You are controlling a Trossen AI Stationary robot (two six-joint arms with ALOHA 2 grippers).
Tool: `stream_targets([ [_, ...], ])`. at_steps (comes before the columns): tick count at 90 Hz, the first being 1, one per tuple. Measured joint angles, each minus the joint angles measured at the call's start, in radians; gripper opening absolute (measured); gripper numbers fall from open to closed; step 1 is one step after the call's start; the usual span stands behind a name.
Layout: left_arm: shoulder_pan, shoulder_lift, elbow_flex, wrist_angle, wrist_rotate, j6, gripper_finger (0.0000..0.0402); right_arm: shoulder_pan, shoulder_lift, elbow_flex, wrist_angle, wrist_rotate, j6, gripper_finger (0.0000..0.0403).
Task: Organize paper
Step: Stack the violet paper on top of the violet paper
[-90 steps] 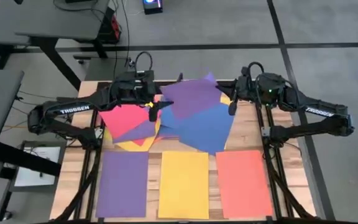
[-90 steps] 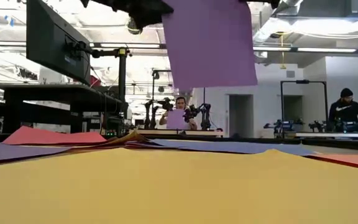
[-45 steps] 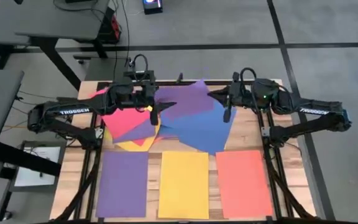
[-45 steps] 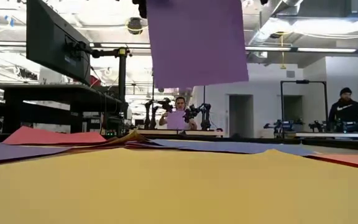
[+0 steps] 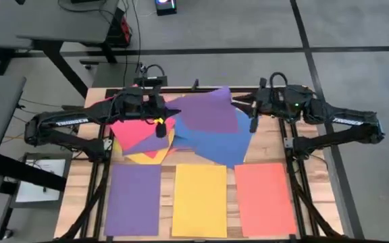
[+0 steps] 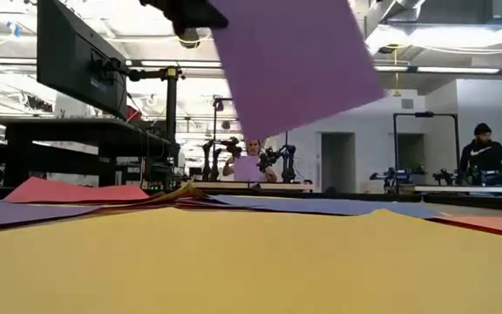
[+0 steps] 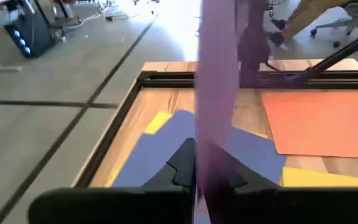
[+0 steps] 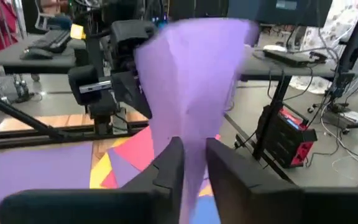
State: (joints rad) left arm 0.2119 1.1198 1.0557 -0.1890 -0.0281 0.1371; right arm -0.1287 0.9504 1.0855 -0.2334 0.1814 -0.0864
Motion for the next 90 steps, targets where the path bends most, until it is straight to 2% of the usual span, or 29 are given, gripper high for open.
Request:
stream_targets([
  [17,-0.028,-0.030,0.000,0.048,-0.011,0.015,0.0000,-0.005,0.015,0.000,0.003,0.004,-0.016,0.0133],
  [33,-0.030,-0.037,0.000,-0.017,-0.011,0.011,0.0000,-0.005,0.017,0.000,-0.072,0.004,-0.026,0.0158],
  [58,-0.030,-0.036,0.000,-0.094,-0.011,0.006,0.0000,-0.024,0.019,-0.005,-0.178,0.004,-0.027,0.0160],
  [71,-0.028,-0.036,0.000,-0.139,-0.015,0.006,0.0000,-0.077,0.020,-0.080,-0.178,0.004,-0.011,0.0160],
  [90,-0.027,-0.020,0.000,-0.219,-0.083,0.013,0.0000,-0.171,0.020,-0.221,-0.129,0.004,0.047,0.0160],
])
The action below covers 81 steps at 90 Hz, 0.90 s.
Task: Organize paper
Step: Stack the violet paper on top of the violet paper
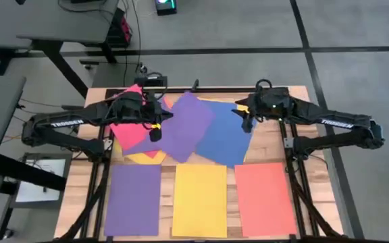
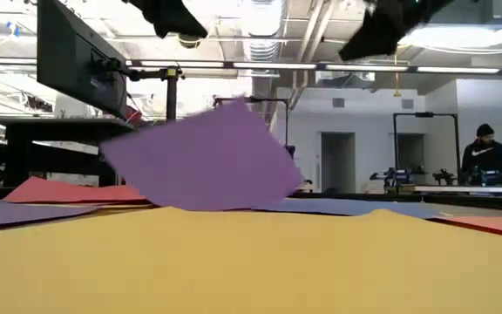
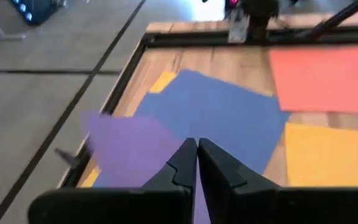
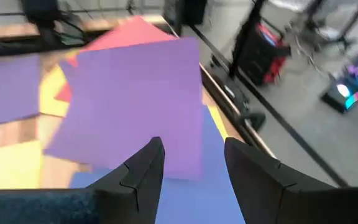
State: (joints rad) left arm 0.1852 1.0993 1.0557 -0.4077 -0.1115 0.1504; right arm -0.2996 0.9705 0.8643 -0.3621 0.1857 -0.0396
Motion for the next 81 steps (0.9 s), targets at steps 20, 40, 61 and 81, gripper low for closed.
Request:
stream_targets([
  [20,0.025,0.077,0.000,-0.061,-0.006,-0.022,0.0012,-0.005,0.000,-0.102,0.101,-0.005,0.040,0.0159],
  [40,0.066,0.205,0.000,-0.220,0.009,-0.055,0.0090,0.060,-0.001,-0.128,0.113,-0.005,0.069,0.0159],
  [61,0.052,0.362,0.000,-0.404,0.047,-0.155,0.0151,0.150,0.000,-0.220,0.170,-0.005,0.141,0.0159],
  [81,0.162,0.443,0.000,-0.299,0.060,-0.206,0.0154,0.209,-0.001,-0.406,0.455,-0.005,0.225,0.0159],
])
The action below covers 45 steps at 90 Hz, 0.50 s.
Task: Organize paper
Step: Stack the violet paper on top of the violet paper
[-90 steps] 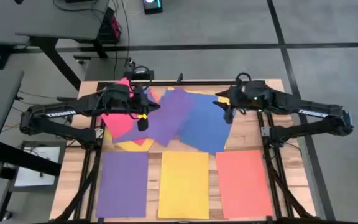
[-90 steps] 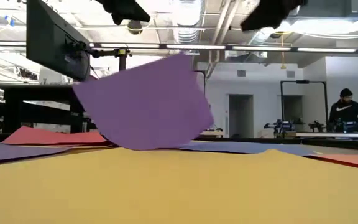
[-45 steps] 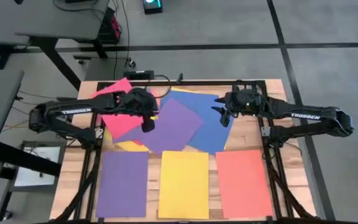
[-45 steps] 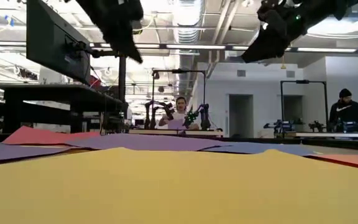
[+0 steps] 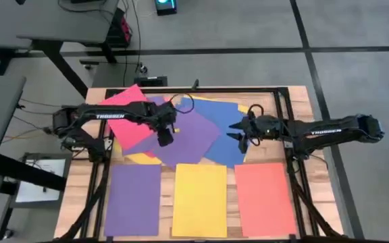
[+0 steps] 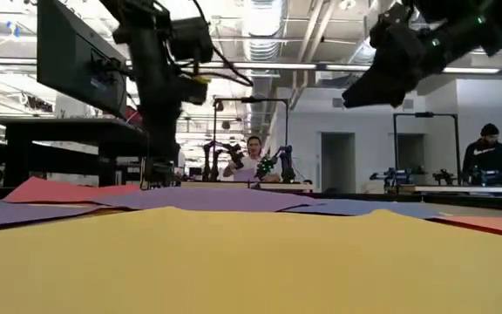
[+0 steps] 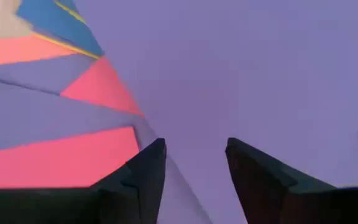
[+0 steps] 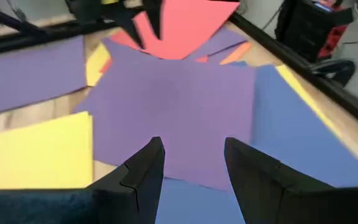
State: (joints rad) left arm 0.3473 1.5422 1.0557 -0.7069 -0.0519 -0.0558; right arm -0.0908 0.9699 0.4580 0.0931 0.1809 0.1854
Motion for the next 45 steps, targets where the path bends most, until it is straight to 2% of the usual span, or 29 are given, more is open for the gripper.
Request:
stream_targets([
  [19,0.181,0.016,-0.034,0.085,0.175,0.023,0.0155,0.050,0.000,-0.160,0.212,0.004,0.102,0.0159],
  [33,0.283,0.016,-0.095,0.169,0.343,0.047,0.0155,0.059,0.000,-0.175,0.240,0.007,0.103,0.0159],
  [45,0.338,0.016,-0.149,0.230,0.399,0.059,0.0155,0.060,0.000,-0.175,0.248,0.006,0.102,0.0159],
])
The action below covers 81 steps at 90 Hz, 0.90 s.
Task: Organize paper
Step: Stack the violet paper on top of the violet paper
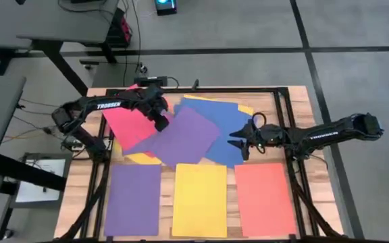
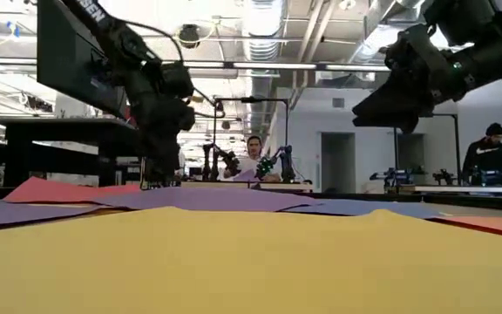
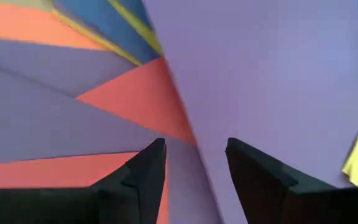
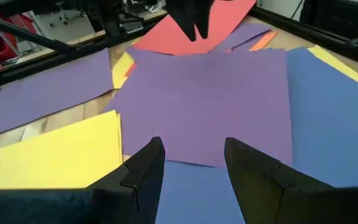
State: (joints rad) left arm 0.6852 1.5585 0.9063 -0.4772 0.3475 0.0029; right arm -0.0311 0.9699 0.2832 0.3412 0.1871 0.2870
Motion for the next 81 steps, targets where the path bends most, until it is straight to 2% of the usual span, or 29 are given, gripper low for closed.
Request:
stream_targets([
  [24,0.021,0.016,-0.091,0.121,0.114,-0.023,0.0155,0.005,0.000,0.000,0.018,0.000,-0.023,0.0159],
  [38,0.012,0.075,-0.099,0.140,0.129,-0.025,0.0155,0.005,0.000,0.000,0.038,0.000,-0.033,0.0159],
  [53,0.003,0.097,-0.098,0.245,0.285,-0.068,0.0155,0.005,0.000,0.000,0.037,0.000,-0.034,0.0159],
  [81,-0.065,0.097,-0.098,0.268,0.321,-0.069,0.0155,0.005,0.000,0.000,0.030,0.000,-0.045,0.0159],
])
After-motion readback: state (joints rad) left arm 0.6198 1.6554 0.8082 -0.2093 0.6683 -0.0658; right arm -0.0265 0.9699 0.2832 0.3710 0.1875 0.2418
